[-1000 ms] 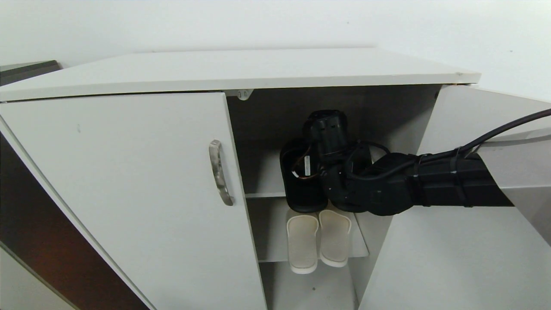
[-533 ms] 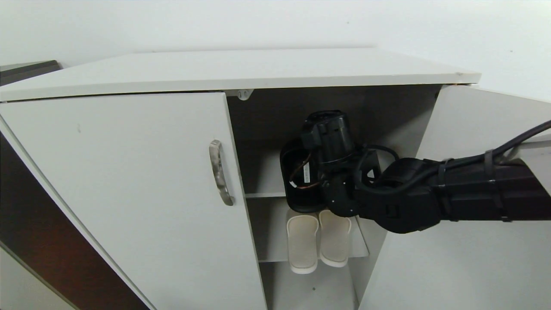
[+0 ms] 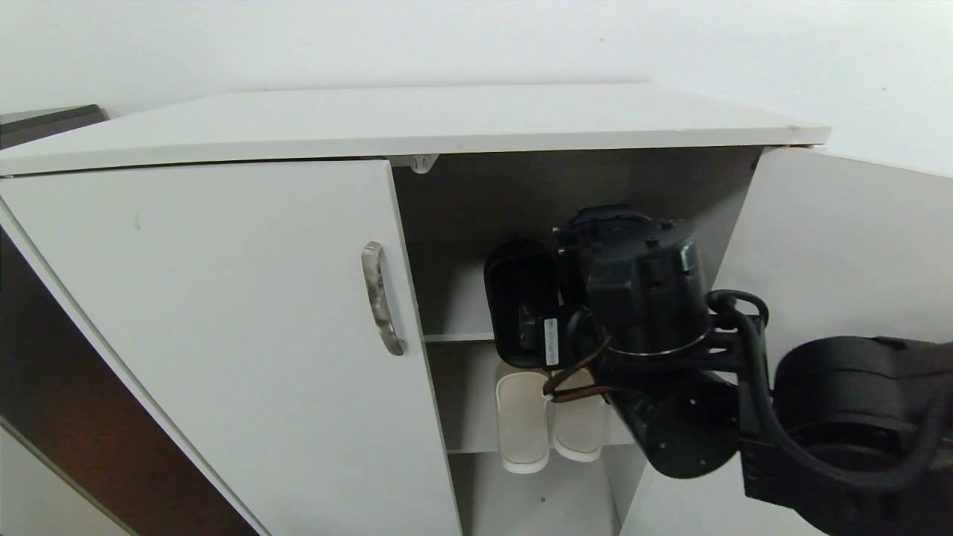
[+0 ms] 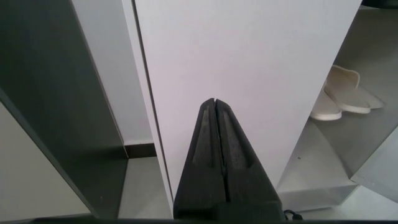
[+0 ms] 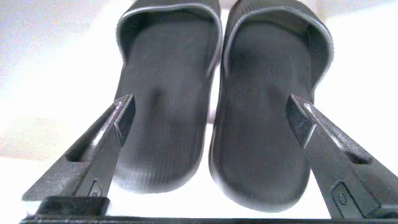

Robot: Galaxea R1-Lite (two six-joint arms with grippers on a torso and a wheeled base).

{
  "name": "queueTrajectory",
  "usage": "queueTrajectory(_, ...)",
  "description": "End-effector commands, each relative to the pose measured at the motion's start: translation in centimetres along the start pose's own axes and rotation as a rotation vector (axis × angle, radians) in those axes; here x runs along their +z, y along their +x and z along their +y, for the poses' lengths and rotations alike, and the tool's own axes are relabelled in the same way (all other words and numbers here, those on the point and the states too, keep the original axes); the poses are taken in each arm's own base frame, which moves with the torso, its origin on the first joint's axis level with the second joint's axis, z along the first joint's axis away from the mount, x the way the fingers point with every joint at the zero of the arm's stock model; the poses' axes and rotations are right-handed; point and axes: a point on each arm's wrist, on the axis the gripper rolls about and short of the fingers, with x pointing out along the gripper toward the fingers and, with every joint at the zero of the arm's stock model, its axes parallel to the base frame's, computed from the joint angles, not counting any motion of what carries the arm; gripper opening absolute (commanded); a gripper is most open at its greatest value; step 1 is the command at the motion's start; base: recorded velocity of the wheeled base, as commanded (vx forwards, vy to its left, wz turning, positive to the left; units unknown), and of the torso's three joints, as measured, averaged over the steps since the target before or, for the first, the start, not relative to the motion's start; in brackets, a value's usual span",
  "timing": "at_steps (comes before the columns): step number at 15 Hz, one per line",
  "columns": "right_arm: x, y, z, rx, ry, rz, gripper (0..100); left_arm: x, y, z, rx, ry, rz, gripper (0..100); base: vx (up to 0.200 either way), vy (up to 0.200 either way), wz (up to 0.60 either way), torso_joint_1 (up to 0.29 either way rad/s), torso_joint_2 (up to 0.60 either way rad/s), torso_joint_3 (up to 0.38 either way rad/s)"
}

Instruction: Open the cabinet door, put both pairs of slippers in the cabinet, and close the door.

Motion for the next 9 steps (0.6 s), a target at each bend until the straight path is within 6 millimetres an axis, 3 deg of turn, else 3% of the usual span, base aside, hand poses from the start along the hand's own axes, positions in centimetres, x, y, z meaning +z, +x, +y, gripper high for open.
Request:
queueTrajectory(1, 0.4, -2.5, -1.2, 0.036, 0.007, -0.012, 100, 0.0, 0.0, 0.0, 0.000, 0.000, 0.000, 0, 0.000, 0.000, 0.00, 0.000, 0.00, 0.000)
queueTrajectory(2, 0.2, -2.7, -1.0, 0.046, 0.001, -0.010, 100, 0.0, 0.0, 0.0, 0.000, -0.002, 0.000, 0, 0.000, 0.000, 0.00, 0.000, 0.00, 0.000)
queueTrajectory(3, 0.1, -2.8, -1.0, 0.052, -0.002, -0.007, 0, 0.0, 0.0, 0.0, 0.000, -0.002, 0.000, 0, 0.000, 0.000, 0.00, 0.000, 0.00, 0.000)
queueTrajectory(9, -1.5, -1.7, -0.2, 0.047, -0.018, 0.013, 0, 0.0, 0.0, 0.0, 0.000, -0.002, 0.000, 0, 0.000, 0.000, 0.00, 0.000, 0.00, 0.000)
